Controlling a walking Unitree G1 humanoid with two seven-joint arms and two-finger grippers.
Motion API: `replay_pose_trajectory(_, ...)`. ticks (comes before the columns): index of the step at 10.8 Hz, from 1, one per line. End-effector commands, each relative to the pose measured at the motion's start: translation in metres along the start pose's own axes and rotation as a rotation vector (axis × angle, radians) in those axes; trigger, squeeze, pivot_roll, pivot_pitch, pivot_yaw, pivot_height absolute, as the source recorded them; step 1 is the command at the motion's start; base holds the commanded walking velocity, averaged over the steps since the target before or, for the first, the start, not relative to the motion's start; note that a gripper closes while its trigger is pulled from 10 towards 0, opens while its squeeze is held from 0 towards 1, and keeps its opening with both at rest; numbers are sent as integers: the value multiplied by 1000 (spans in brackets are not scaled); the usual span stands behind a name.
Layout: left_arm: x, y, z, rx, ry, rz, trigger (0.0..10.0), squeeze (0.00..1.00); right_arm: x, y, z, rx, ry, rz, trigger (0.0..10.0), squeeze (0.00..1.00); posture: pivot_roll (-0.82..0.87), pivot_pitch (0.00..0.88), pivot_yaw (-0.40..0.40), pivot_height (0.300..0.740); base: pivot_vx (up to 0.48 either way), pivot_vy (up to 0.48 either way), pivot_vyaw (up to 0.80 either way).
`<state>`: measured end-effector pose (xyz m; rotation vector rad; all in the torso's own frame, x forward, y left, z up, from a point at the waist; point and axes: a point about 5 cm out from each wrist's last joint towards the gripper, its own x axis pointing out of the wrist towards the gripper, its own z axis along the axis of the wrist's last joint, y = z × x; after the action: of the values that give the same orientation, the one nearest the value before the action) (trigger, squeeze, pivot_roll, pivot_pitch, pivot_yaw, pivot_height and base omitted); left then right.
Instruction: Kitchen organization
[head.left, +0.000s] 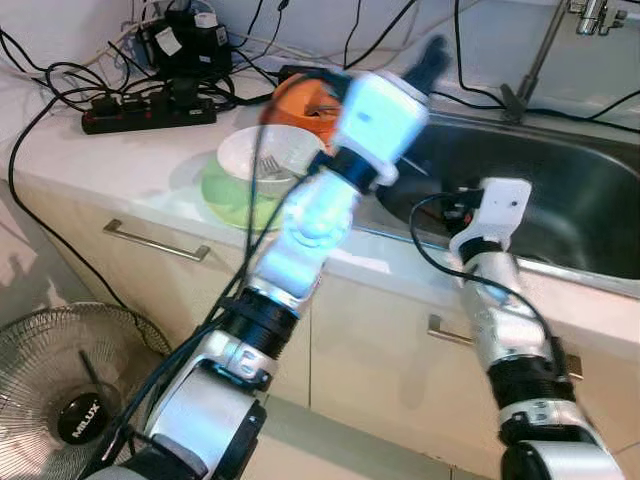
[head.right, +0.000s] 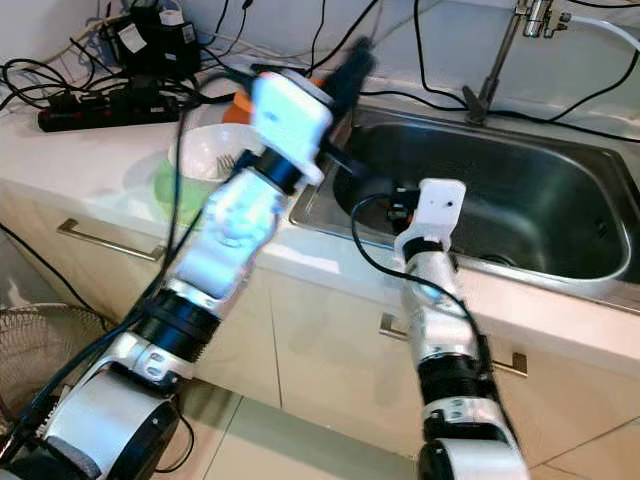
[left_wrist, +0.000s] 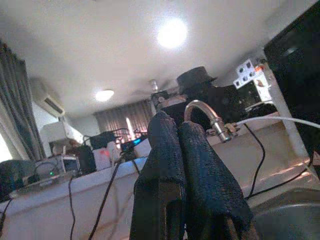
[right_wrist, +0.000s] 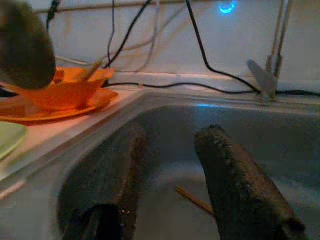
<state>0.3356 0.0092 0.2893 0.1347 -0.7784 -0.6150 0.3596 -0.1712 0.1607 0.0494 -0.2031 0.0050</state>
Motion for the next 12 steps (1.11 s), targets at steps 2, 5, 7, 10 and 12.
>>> replay_pose_trajectory(2, -4, 11, 0, -50, 5, 11, 10000, 0, 4, -2, 14, -9, -50, 74, 10000, 1000, 148, 0, 7, 740, 0, 0, 0)
replay_pose_trajectory(5, -14, 18, -9, -173, 54, -10, 10000, 0, 2, 0, 25, -9, -80, 196, 10000, 86, 143, 0, 17, 740, 0, 0, 0)
replay_pose_trajectory(7, -15, 13, -11, -224, 70, -58, 10000, 0, -1, 10, 30, 20, -96, 305, 10000, 0, 145, 0, 17, 740, 0, 0, 0)
replay_pose_trajectory(10, -17, 9, -13, -280, 84, -100, 10000, 0, -6, 21, 35, 36, -109, 416, 10000, 0, 146, 0, 19, 740, 0, 0, 0)
replay_pose_trajectory(12, -18, 7, -13, -289, 92, -119, 10000, 0, -7, 26, 36, 49, -105, 439, 10000, 0, 146, 0, 20, 740, 0, 0, 0)
